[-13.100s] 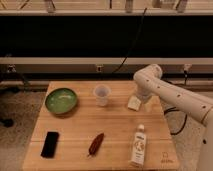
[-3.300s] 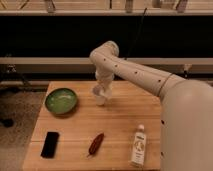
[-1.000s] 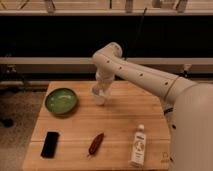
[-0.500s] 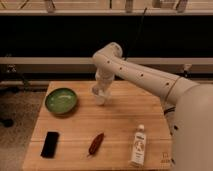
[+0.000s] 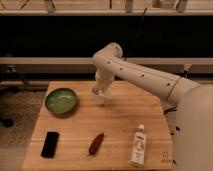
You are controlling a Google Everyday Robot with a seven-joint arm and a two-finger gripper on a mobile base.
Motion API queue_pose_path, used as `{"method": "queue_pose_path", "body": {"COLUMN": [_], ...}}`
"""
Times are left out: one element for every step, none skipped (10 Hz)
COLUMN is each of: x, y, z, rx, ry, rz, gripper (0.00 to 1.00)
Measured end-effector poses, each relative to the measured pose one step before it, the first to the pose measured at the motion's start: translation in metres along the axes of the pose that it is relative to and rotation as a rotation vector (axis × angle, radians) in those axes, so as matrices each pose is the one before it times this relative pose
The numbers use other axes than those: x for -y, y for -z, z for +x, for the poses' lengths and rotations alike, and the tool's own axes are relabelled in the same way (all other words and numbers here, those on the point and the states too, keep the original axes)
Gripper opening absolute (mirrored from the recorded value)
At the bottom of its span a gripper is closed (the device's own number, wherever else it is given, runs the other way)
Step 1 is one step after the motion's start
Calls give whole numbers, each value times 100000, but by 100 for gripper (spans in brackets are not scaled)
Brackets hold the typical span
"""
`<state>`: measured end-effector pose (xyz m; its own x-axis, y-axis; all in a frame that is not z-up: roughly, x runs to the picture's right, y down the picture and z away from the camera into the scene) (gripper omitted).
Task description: Place the white sponge in the ceramic cup
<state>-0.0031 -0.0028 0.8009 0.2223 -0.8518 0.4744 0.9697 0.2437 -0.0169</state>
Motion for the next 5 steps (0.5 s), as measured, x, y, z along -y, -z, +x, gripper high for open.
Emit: {"method": "queue_pose_path", "body": {"x": [-2, 33, 36, 35, 62], "y": [10, 26, 42, 10, 10], "z": [-17, -8, 6, 37, -1], "rx": [-92, -141, -110, -203, -23], "ry": [355, 350, 299, 389, 309], "rz": [134, 192, 217, 209, 206], "gripper": [68, 69, 68, 64, 63]}}
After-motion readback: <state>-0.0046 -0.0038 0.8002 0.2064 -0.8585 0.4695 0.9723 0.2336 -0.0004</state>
